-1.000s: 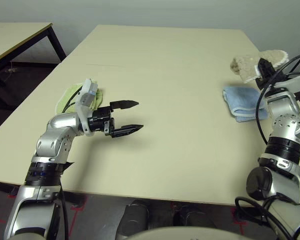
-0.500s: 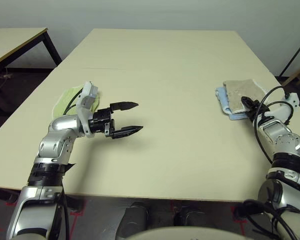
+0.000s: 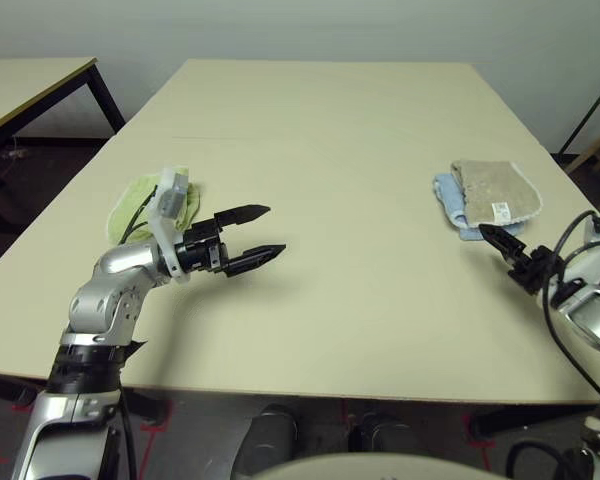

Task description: Fold the towel and set it aside.

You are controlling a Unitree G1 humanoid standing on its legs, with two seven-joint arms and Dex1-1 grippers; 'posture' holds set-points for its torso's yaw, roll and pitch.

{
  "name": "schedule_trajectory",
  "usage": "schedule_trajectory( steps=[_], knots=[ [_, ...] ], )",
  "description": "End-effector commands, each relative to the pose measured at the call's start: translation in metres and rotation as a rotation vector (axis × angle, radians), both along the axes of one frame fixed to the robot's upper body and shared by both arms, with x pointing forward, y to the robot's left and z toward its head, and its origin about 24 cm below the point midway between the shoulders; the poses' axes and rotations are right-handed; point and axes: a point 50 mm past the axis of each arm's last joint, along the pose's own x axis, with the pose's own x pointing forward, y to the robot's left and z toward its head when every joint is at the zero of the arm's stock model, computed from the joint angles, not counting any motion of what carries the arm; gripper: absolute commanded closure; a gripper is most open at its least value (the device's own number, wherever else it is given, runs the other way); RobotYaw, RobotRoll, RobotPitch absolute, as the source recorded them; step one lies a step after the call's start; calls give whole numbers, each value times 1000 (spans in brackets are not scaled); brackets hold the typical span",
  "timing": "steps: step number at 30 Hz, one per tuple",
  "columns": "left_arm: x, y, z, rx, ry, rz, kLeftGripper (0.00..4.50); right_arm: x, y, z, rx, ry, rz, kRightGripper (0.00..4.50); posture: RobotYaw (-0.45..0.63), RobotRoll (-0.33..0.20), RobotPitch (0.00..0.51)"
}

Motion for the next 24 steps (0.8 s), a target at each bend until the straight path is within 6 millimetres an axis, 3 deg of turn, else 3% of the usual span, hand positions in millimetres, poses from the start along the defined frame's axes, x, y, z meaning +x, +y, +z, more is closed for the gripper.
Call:
schedule_trajectory(
  steps=[1,4,9,13,18,24],
  knots=[
    [6,10,1,-12,-23,160,0,5,-2,24,-95,-155,-18,78,51,0,55],
    [12,19,-2,-13,-44,298,0,11,-4,33,-219,-240,-76,78,57,0,56],
    [22,39,-10,-31,-98,595,0,16,-21,38,-345,-457,-333,78,56,0,57],
    [21,55,-25,-66,-113,848,0,14,-31,18,-481,-439,-477,78,46,0,59],
    [13,74,-45,33,-169,1040,0,16,-26,-8,-488,-407,-555,78,55,0,64],
    [14,86,-41,21,-227,1136,0,22,-18,-26,-492,-384,-585,78,66,0,76]
  ],
)
